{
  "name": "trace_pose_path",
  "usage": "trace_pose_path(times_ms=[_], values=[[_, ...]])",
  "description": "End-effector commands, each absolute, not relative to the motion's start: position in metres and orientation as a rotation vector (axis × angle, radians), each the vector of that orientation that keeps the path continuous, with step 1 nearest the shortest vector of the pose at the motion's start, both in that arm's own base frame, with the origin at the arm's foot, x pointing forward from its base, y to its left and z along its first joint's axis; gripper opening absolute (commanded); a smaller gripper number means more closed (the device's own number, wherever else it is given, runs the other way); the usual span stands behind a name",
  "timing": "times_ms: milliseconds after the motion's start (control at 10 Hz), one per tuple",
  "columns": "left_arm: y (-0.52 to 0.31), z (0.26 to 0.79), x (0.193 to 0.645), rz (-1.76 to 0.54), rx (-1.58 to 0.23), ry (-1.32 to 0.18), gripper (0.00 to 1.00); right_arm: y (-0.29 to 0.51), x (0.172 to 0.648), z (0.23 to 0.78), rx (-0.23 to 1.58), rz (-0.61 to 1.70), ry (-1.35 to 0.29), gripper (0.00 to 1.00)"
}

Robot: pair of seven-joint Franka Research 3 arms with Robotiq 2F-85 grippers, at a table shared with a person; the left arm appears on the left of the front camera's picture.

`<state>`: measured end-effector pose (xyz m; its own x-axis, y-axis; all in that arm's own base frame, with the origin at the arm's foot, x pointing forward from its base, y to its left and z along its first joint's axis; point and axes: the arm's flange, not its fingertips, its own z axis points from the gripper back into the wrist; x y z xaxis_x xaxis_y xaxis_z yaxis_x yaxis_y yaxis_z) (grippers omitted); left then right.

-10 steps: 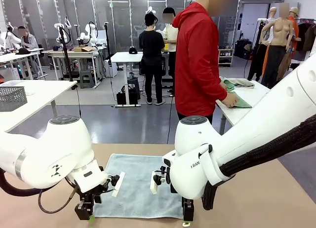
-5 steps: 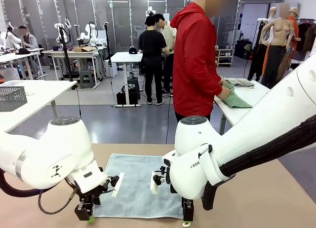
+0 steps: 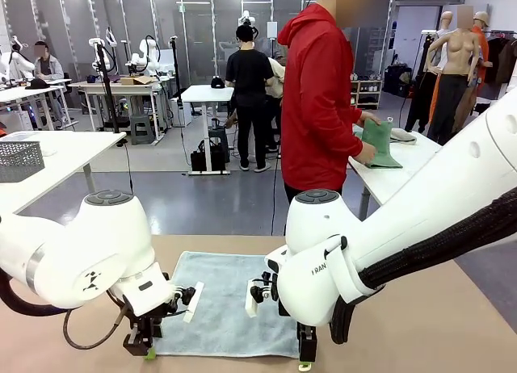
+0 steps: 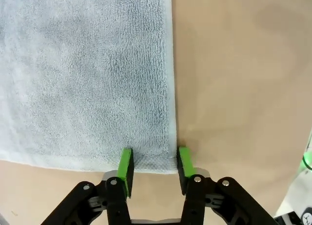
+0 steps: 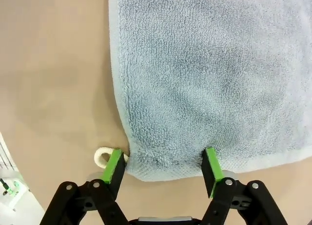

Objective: Fold the towels and place them in the basket.
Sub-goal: When a person lays out a Towel with hook on the table, fold it in half twice.

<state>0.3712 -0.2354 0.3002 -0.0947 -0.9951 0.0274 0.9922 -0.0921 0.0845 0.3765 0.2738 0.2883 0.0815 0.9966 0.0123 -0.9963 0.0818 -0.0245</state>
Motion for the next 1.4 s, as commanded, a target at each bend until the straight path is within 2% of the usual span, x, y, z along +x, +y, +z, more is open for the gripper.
trace_pose_path(times_ms=[0, 100, 200, 300, 400, 500, 600, 700, 800, 900, 1100, 1300], values=[[-0.239, 0.296, 0.377, -1.671, 0.076, -0.091, 0.48, 0.273, 0.375, 0.291, 0.021, 1.496, -0.027, 0.80], [-0.239, 0.297, 0.378, -1.678, 0.069, -0.077, 0.28, 0.272, 0.376, 0.292, 0.026, 1.493, -0.031, 0.60], [-0.240, 0.297, 0.378, -1.680, 0.071, -0.069, 0.28, 0.271, 0.378, 0.293, 0.035, 1.491, -0.027, 0.60], [-0.239, 0.298, 0.378, -1.683, 0.083, -0.052, 0.08, 0.270, 0.379, 0.294, 0.037, 1.489, -0.027, 0.40], [-0.239, 0.299, 0.378, -1.686, 0.081, -0.052, 0.22, 0.269, 0.380, 0.294, 0.041, 1.487, -0.026, 0.54], [-0.238, 0.299, 0.378, -1.688, 0.077, -0.052, 0.00, 0.268, 0.382, 0.294, 0.043, 1.486, -0.028, 0.20], [-0.238, 0.300, 0.377, -1.689, 0.073, -0.053, 0.02, 0.268, 0.382, 0.295, 0.045, 1.487, -0.027, 0.34], [-0.238, 0.300, 0.377, -1.689, 0.073, -0.052, 0.00, 0.268, 0.383, 0.296, 0.046, 1.489, -0.029, 0.00], [-0.237, 0.301, 0.376, -1.688, 0.075, -0.052, 0.00, 0.267, 0.384, 0.297, 0.043, 1.493, -0.029, 0.14], [-0.237, 0.303, 0.376, -1.690, 0.075, -0.053, 0.00, 0.267, 0.384, 0.301, 0.038, 1.498, -0.029, 0.00], [-0.235, 0.307, 0.376, -1.694, 0.072, -0.055, 0.00, 0.266, 0.385, 0.307, 0.044, 1.505, -0.025, 0.03], [-0.234, 0.308, 0.375, -1.699, 0.059, -0.063, 0.00, 0.264, 0.388, 0.308, 0.050, 1.508, -0.019, 0.00]])
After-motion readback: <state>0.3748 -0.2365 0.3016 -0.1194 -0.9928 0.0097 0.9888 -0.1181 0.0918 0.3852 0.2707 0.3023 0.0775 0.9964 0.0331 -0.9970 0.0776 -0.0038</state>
